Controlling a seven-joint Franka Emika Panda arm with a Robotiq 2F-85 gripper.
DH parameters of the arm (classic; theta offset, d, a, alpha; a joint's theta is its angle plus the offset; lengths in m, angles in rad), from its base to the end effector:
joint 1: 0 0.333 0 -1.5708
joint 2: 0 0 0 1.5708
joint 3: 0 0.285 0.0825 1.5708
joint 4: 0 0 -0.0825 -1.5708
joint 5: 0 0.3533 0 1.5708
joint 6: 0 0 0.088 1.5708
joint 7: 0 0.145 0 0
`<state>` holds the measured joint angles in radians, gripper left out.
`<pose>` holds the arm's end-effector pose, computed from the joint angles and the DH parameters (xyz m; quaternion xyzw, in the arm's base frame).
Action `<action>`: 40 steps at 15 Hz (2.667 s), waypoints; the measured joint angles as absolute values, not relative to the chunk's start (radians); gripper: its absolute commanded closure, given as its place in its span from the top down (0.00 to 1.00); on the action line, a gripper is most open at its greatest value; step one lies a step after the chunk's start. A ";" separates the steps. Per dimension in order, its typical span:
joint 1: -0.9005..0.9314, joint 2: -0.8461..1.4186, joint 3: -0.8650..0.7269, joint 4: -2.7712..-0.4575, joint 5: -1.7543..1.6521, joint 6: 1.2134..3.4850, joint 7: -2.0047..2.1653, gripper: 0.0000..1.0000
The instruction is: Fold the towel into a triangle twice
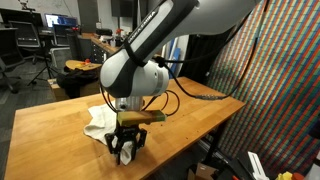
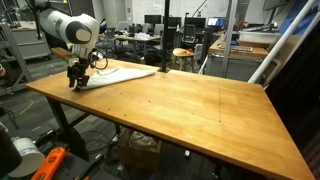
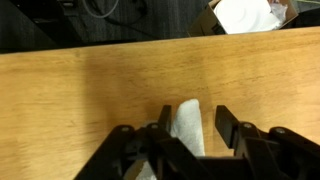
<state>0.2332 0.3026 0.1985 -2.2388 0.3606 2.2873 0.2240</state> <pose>0.4298 0.2234 0.1790 -0.9804 0.0328 0.1664 0.1006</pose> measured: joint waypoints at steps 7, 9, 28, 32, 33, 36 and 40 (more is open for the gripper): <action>0.220 0.311 0.197 -2.208 0.361 2.290 0.226 0.01; 0.220 0.311 0.192 -2.198 0.358 2.289 0.249 0.01; 0.257 0.323 0.141 -1.909 0.117 1.979 0.856 0.01; 0.263 0.391 0.131 -1.772 0.062 1.936 0.895 0.01; 0.263 0.410 0.125 -1.735 0.053 1.922 0.902 0.01; 0.263 0.458 0.098 -1.631 0.041 1.874 0.917 0.01; 0.260 0.521 0.058 -1.491 0.028 1.808 0.922 0.01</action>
<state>0.2604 0.5205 0.0577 -1.4912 0.0282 1.8083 0.9219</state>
